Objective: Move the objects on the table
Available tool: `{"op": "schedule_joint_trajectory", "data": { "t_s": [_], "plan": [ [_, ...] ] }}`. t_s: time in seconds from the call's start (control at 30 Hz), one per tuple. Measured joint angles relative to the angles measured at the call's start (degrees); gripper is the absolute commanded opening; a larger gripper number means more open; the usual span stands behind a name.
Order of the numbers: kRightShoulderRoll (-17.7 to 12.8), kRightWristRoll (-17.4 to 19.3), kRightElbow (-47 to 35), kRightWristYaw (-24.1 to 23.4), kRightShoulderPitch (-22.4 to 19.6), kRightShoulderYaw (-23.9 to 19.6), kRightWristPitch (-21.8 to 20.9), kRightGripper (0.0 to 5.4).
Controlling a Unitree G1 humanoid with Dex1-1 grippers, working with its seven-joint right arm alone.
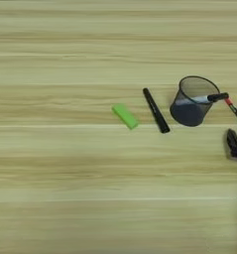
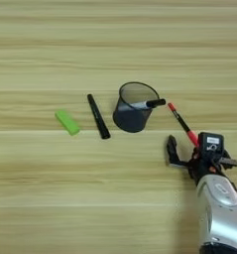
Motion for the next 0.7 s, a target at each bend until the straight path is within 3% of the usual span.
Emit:
{"op": "schedule_joint_trajectory", "data": {
  "t_s": [0.23,0.7],
  "plan": [
    [-0.45,1.53,0.11,2.19,-0.20,0.74,1.27,5.34],
    [-0.44,3.74,-1.99,5.71,-0.25,3.17,4.85,3.93]
  ]
}}
